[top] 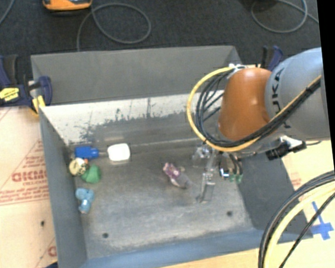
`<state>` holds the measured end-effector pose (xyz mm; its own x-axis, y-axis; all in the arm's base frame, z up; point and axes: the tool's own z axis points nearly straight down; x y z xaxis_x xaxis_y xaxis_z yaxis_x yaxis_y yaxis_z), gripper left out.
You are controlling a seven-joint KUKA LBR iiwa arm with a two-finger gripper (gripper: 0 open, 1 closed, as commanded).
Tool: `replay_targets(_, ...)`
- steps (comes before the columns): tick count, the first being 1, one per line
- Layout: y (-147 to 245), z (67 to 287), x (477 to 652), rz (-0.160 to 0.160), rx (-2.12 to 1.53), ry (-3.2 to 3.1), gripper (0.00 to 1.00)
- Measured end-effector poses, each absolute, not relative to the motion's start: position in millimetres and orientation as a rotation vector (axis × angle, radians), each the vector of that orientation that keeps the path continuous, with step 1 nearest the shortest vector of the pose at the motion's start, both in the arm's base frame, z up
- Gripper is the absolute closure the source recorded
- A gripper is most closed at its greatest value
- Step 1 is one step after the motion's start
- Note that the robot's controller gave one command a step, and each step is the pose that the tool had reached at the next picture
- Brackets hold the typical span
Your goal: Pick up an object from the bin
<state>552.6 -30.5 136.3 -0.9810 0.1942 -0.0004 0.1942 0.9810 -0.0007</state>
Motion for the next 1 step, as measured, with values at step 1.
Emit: replay_targets(1,-12.7,115.0,563.5,0.002,0.56,3.089,0.0)
